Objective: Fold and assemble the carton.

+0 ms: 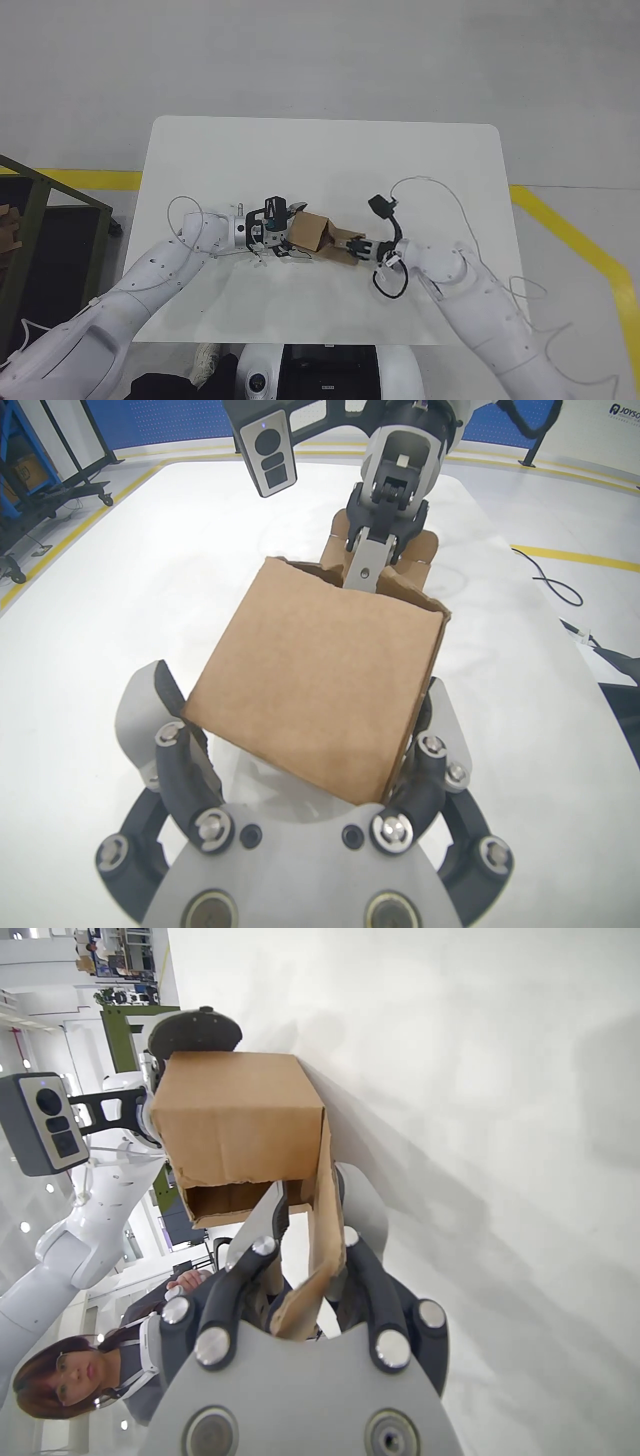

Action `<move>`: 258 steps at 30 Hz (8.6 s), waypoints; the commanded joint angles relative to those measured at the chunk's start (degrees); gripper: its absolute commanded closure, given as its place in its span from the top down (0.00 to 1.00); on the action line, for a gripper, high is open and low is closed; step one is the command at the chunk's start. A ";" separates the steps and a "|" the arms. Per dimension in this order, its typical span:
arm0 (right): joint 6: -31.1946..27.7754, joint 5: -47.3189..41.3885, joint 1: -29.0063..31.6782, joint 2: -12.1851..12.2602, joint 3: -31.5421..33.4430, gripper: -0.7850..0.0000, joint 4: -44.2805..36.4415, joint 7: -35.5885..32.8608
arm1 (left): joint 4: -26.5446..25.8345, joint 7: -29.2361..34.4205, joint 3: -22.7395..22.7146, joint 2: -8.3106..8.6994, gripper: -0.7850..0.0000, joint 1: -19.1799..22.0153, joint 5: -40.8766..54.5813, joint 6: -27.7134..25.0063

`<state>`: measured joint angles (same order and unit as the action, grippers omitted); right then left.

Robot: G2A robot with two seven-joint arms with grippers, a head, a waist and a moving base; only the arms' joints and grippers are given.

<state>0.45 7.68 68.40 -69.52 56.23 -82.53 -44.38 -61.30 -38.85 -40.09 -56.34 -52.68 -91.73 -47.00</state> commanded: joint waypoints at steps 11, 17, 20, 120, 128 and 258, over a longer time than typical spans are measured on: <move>7.18 6.03 -2.12 -0.61 -3.26 0.16 -2.39 1.49 | 0.00 0.00 0.00 0.00 1.00 0.00 0.00 0.00; 9.56 6.20 -2.43 -0.86 -3.78 0.18 -3.63 1.71 | 0.00 0.00 0.00 0.00 1.00 0.00 0.00 0.00; 10.31 6.13 -1.85 -0.78 -3.31 0.20 -5.16 2.19 | 0.00 0.00 0.00 0.00 1.00 0.00 0.00 0.00; 2.99 -5.87 6.42 3.27 10.01 0.13 -3.97 0.47 | 7.34 -3.57 1.83 -3.25 1.00 6.00 -7.47 -6.61; 2.93 -6.06 4.92 3.17 9.52 0.13 -2.43 0.47 | 9.83 -7.97 5.02 -4.78 1.00 8.75 -9.77 -8.13; 4.54 -4.65 0.33 1.40 -0.77 0.27 -6.38 2.78 | 10.01 -8.08 5.66 -5.35 1.00 8.12 -8.13 -6.08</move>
<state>4.97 3.04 68.69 -68.13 55.41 -88.88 -41.62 -51.35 -46.93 -34.39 -61.71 -44.51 -99.92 -53.10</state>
